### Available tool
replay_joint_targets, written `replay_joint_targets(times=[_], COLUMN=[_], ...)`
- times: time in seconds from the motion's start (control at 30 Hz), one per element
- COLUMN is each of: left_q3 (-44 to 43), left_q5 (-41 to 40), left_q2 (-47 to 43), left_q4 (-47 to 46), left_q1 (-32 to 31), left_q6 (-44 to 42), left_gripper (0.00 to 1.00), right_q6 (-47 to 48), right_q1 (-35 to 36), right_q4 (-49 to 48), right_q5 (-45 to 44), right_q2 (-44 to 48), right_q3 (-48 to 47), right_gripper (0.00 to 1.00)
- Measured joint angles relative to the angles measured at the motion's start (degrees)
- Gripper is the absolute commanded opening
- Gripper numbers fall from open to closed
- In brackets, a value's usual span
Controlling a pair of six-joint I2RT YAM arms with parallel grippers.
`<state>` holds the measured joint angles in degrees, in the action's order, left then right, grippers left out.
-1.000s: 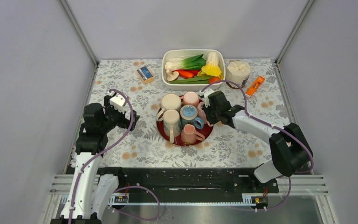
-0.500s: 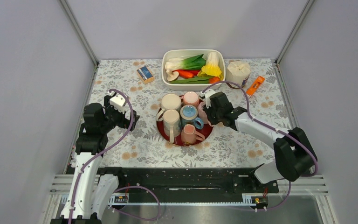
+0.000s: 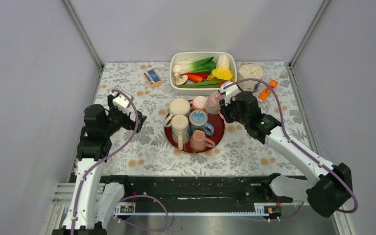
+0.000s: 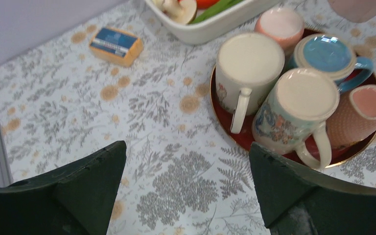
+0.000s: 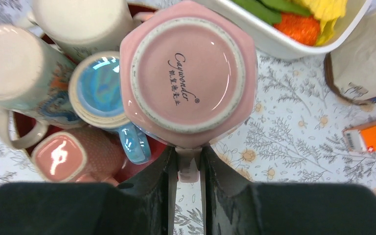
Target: Turn the mug right side up
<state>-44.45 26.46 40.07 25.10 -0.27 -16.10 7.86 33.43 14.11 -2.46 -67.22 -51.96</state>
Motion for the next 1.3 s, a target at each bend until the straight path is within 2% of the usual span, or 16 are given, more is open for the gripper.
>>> replay_joint_targets(times=[0.13,0.27,0.47,0.63,0.73,0.97,1.3], left_q3=[-4.1,-5.3,-3.3,0.3,0.4,0.5,2.2], left_q5=[5.6,14.5,21.2,22.4,22.1,17.1,9.6], left_q2=[2.9,7.4,18.3,30.4,37.0,43.9,48.2], left_q4=[-4.7,-17.8,-47.9,-76.3,-87.9,-101.4,-105.8], left_q1=[0.0,-1.0,-7.6,-15.2,-18.6,-24.5,-29.6], left_q6=[1.9,11.2,35.8,59.4,69.9,84.3,93.2], left_gripper=[0.99,0.99,0.99,0.99,0.99,0.98,0.92], right_q6=[0.0,-0.7,-5.4,-14.8,-21.5,-35.0,-53.6], right_q1=[0.0,0.0,-1.7,-7.9,-10.8,-14.3,-17.3], right_q4=[2.6,4.0,5.7,5.4,4.3,-2.2,-22.4], right_q5=[1.2,3.5,9.9,18.6,23.6,32.1,37.4], right_q2=[3.1,6.8,10.5,10.7,9.4,3.8,-0.1], right_q3=[-4.7,-11.2,-21.4,-25.8,-26.2,-24.1,-12.4], right_gripper=[0.00,0.00,0.00,0.00,0.00,0.00,0.00])
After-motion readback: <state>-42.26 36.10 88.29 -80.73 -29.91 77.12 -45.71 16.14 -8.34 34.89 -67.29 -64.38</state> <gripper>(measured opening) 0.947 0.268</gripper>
